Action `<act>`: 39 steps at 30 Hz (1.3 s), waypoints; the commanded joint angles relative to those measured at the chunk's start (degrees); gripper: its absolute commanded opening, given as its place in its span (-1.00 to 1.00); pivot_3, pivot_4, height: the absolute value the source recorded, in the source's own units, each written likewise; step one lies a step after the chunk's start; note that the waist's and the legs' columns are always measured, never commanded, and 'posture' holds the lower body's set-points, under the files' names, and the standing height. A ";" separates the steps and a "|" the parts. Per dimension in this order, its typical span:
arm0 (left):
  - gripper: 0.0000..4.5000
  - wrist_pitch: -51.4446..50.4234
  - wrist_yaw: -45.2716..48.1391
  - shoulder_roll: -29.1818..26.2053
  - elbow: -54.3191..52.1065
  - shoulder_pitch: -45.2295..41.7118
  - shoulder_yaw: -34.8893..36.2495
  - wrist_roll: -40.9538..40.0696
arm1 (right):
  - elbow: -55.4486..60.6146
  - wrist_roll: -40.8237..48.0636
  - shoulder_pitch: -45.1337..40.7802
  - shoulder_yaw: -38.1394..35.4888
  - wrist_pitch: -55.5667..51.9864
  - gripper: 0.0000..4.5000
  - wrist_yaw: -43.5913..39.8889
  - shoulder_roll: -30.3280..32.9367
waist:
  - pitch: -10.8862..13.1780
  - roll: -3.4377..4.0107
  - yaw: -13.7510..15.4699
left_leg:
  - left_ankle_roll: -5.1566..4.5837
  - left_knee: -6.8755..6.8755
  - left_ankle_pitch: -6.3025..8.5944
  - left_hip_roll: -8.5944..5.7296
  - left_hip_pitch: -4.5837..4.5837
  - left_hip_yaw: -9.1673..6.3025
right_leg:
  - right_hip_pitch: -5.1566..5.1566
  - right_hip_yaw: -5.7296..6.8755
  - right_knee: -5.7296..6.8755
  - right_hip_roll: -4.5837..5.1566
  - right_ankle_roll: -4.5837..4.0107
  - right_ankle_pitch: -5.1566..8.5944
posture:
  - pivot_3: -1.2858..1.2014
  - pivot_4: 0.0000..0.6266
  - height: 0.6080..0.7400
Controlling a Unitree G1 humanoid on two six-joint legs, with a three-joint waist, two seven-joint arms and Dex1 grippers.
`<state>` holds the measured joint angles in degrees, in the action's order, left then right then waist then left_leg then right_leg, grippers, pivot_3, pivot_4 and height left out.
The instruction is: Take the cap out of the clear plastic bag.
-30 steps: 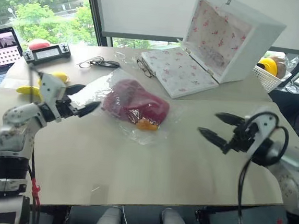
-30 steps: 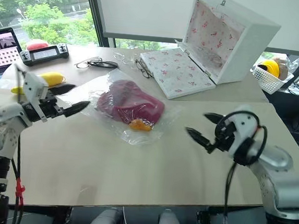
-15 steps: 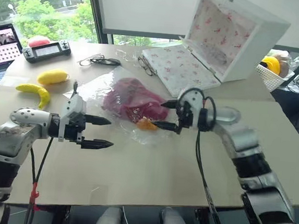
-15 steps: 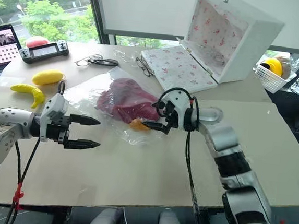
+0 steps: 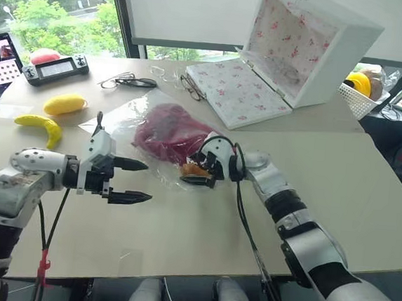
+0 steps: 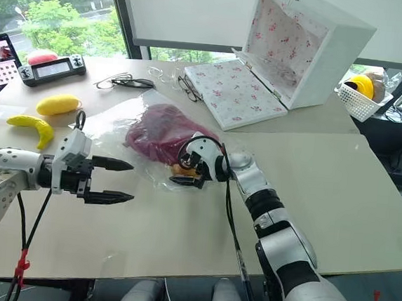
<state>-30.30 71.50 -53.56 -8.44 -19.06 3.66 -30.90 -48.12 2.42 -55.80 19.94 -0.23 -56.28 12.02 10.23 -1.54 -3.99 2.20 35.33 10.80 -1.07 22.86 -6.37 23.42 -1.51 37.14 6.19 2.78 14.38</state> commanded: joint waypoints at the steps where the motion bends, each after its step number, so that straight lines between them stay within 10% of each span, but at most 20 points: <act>1: 1.00 -0.61 -0.29 -0.79 -2.29 -0.31 2.33 -1.26 | -1.22 -1.14 -0.47 -1.18 2.54 0.48 -0.38 -0.59 | 0.00 0.00 0.00 | 0.00 0.00 0.00 0.00 -0.01 0.00 | -0.01 0.00 0.00 0.00 0.00 0.00 | 0.03 -0.52 1.00; 7: 1.00 0.09 -0.60 -0.59 -1.39 -0.62 2.38 -0.88 | -0.95 -2.12 0.19 -1.98 3.52 -0.26 -0.36 -1.05 | 0.00 0.00 -0.10 | 0.00 0.00 0.00 0.00 -0.02 0.00 | -0.01 -0.01 0.02 -0.01 -0.01 0.00 | 0.03 -0.52 1.00; 18: 1.00 2.73 -4.01 2.36 0.67 -2.60 1.91 0.98 | 27.07 1.87 10.10 -5.45 -8.58 -0.27 -1.54 6.15 | 0.01 0.01 0.17 | 0.00 0.01 0.00 0.00 0.02 0.00 | 0.00 -0.02 0.03 -0.01 -0.01 -0.01 | 0.03 -0.52 1.00; 25: 1.00 3.15 -4.86 4.14 -0.18 -2.43 1.18 1.35 | 47.46 12.02 15.00 -21.28 -25.35 -0.27 4.16 15.14 | 0.01 0.01 0.41 | 0.00 0.04 0.00 0.00 0.05 0.00 | 0.01 -0.03 0.03 0.00 0.00 -0.01 | 0.03 -0.52 1.00; 37: 1.00 2.85 -4.46 6.09 -0.75 -3.42 -0.36 1.35 | -1.74 -4.95 3.08 -20.79 -8.52 -0.27 24.13 23.31 | 0.03 -0.01 -0.20 | -0.02 0.03 0.01 -0.01 -0.06 0.18 | -0.12 -0.20 -0.05 0.00 -0.04 -0.04 | 0.03 -0.52 1.00; 39: 1.00 2.39 -4.63 6.45 -0.45 -3.89 -0.21 1.00 | -7.57 -5.60 1.62 -21.24 -7.10 0.17 27.88 22.83 | 0.04 0.00 -0.21 | -0.02 0.04 0.01 -0.01 -0.05 0.23 | -0.11 -0.26 -0.06 0.00 -0.03 -0.04 | 0.03 -0.52 1.00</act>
<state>-28.24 66.91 -47.12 -8.09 -22.03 2.78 -29.44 -53.17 -2.37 -51.48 -0.38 -10.09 -31.51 34.23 10.27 -1.53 -4.20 2.18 35.37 10.81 -1.08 22.81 -6.13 23.31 -1.77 37.08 6.19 2.75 14.33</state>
